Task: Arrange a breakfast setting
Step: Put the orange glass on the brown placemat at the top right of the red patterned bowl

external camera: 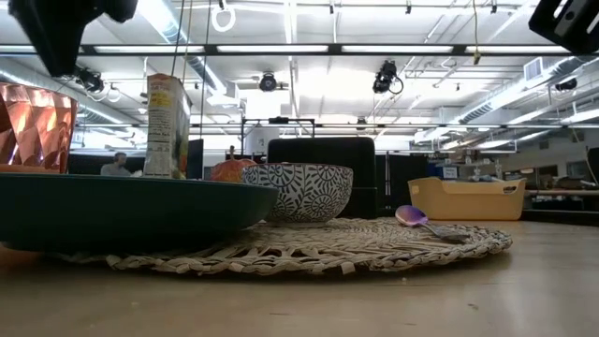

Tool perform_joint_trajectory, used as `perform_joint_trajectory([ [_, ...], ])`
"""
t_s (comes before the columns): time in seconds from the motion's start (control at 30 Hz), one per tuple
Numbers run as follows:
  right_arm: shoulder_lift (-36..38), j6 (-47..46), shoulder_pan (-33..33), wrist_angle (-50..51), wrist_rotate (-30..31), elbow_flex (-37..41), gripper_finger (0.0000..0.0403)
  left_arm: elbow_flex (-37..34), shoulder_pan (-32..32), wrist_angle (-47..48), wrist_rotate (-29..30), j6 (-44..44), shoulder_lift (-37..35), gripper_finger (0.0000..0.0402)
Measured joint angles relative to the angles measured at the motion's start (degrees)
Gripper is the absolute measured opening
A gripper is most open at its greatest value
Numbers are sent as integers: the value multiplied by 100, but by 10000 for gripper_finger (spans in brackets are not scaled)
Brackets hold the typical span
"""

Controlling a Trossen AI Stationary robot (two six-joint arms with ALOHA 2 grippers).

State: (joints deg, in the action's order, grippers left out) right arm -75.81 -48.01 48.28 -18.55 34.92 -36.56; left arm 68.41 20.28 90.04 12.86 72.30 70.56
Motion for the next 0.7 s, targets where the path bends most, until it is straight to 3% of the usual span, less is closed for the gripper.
perform_joint_trajectory([
  [0.5,0,-10,-1,-28,150,0,114,-998,1,-609,-330,214,-98,205],
  [0.7,0,131,-1,-26,150,0,114,-1283,-111,-746,-411,193,-94,171],
])
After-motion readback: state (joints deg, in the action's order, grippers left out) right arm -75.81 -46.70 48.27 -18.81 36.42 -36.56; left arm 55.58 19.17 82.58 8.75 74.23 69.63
